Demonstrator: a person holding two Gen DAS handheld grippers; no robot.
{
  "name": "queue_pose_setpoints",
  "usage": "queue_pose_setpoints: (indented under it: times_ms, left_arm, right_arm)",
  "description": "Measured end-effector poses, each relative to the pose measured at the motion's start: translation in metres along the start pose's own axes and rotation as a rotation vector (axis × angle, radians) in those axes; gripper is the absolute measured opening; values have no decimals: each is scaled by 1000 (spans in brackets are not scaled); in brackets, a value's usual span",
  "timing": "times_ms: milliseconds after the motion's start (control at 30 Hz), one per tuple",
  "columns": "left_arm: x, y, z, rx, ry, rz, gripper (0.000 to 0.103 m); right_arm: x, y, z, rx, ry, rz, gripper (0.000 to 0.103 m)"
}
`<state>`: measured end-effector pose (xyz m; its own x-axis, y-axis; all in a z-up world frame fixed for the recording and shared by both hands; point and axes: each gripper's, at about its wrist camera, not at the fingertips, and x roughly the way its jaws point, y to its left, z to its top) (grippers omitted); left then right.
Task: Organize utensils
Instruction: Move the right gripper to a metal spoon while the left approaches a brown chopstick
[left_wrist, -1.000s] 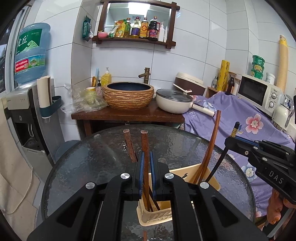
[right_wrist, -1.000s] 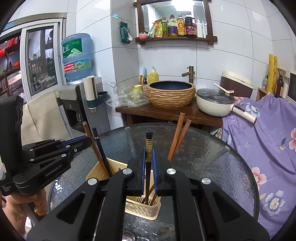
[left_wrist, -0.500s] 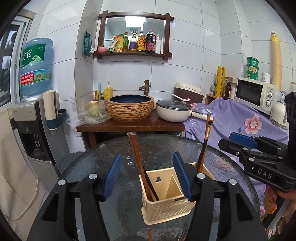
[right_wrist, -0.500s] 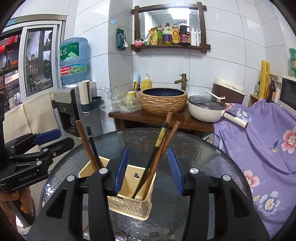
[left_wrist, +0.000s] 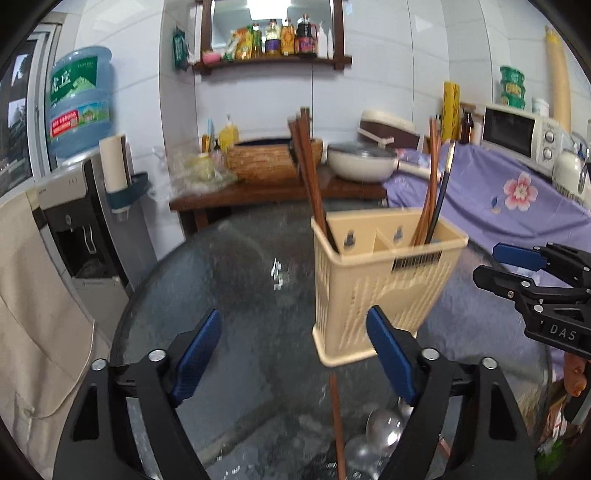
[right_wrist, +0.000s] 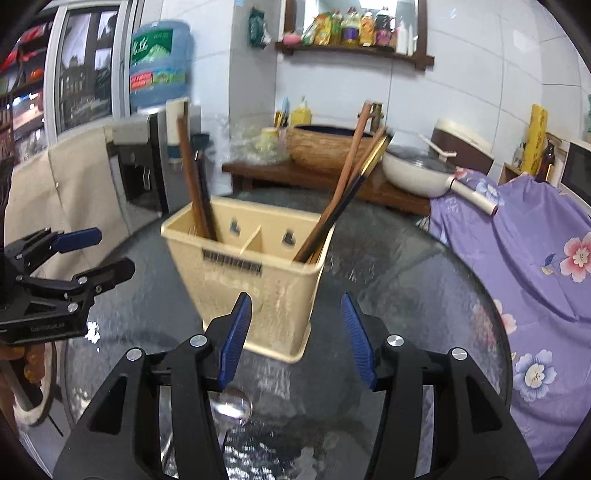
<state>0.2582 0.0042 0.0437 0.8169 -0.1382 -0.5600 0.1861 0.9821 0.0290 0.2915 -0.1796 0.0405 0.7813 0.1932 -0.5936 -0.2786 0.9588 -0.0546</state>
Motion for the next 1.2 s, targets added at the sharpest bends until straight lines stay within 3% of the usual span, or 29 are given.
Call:
queue_pose_setpoints:
  times_ms: [133,433,767,1200]
  left_arm:
    - [15,1,-28,0,94,-14,60]
    - [36,-2,-68,16,218,-42,49]
    - [49,-13,-81,41,286,-91,41]
    - [60,-21,-84,44,330,-127,39]
  right_arm:
    - [13,13,-32,-20,84,32,51]
    - [34,35,-81,-38,216,84,51]
    - [45,49,-93,-64,276,110,51]
    - [61,50,-94,-36,326,129,51]
